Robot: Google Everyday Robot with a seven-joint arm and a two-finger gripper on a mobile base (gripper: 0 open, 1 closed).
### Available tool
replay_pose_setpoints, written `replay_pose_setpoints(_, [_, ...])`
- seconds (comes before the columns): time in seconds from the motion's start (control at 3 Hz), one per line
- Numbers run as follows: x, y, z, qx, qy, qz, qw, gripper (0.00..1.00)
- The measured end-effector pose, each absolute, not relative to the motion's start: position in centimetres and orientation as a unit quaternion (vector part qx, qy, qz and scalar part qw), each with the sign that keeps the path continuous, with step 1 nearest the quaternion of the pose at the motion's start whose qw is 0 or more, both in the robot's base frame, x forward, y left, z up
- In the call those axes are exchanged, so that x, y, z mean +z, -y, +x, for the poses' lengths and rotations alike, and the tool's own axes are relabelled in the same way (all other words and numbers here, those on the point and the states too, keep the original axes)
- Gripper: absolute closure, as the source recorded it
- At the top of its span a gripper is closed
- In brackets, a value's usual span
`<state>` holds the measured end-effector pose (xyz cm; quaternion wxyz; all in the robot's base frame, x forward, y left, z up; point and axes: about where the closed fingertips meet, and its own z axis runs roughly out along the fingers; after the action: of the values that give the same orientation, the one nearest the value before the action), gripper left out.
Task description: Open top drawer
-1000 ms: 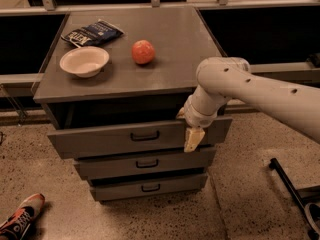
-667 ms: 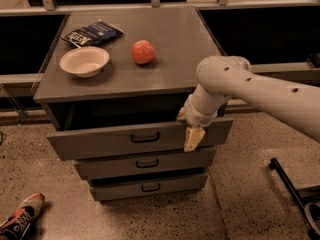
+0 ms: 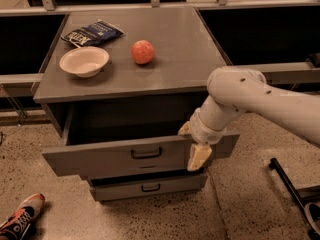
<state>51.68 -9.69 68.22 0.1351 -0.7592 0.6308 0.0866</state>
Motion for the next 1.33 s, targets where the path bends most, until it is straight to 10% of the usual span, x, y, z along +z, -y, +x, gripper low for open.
replay_pose_setpoints(1.33, [68.3, 11.8, 46.0, 0.112, -0.651, -0.744, 0.099, 0.4])
